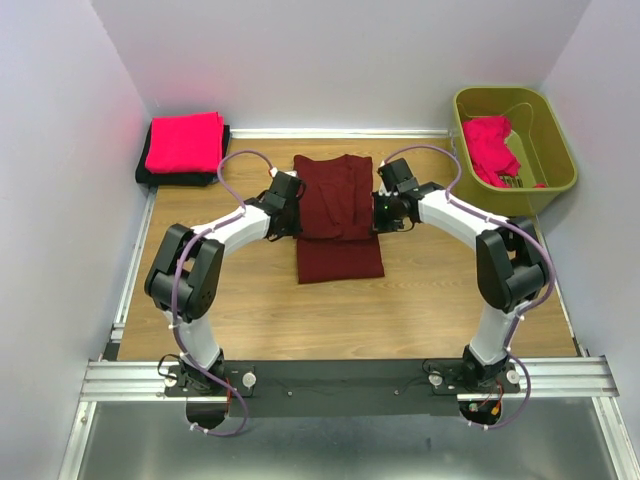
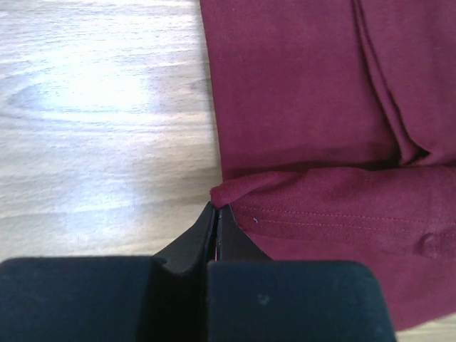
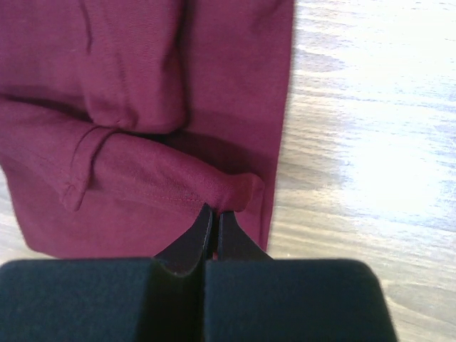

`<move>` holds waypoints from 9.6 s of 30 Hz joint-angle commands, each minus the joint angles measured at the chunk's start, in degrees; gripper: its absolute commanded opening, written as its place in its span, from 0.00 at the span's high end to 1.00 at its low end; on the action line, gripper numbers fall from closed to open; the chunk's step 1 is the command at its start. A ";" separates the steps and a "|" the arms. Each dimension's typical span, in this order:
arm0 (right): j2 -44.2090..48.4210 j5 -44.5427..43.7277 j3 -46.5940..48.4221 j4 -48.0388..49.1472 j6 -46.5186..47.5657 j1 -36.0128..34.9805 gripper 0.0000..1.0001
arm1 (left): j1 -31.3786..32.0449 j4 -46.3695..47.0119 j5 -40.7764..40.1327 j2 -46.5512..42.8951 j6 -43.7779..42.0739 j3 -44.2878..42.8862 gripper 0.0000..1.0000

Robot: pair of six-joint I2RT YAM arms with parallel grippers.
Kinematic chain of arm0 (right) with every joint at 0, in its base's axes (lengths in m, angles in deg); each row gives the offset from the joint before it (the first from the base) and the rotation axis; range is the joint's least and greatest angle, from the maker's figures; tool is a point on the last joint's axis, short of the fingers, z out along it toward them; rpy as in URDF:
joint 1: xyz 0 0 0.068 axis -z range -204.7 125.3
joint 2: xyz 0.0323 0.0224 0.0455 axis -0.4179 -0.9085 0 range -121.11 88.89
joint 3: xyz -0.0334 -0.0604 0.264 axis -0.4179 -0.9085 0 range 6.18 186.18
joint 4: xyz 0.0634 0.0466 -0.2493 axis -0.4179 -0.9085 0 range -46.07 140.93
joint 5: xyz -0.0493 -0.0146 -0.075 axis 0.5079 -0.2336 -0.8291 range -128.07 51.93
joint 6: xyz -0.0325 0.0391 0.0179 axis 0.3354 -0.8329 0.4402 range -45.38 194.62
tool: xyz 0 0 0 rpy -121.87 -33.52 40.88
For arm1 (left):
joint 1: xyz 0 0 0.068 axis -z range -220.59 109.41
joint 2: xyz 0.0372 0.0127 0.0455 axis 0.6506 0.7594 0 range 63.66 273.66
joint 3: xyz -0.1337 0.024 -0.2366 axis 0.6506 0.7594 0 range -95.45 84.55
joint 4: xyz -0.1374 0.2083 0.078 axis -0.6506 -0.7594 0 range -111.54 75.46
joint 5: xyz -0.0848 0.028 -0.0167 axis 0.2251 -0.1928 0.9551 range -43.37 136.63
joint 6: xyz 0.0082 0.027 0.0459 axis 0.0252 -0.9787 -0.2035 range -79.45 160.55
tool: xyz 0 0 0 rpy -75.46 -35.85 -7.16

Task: Fold and stack the t-shirts
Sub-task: Fold the tshirt

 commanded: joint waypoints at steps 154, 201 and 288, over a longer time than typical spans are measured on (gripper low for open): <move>-8.89 42.14 -34.97 69.68 -30.98 -9.38 0.57 | 3.22 6.75 5.10 -40.02 12.34 31.99 0.93; 8.27 -9.98 -22.48 -3.63 -16.74 -11.39 0.51 | 10.78 -9.51 0.71 -25.95 12.78 23.11 0.44; 12.41 -6.38 20.38 -39.93 -1.81 -14.91 0.99 | 18.62 -32.54 14.86 -32.28 14.81 5.71 1.00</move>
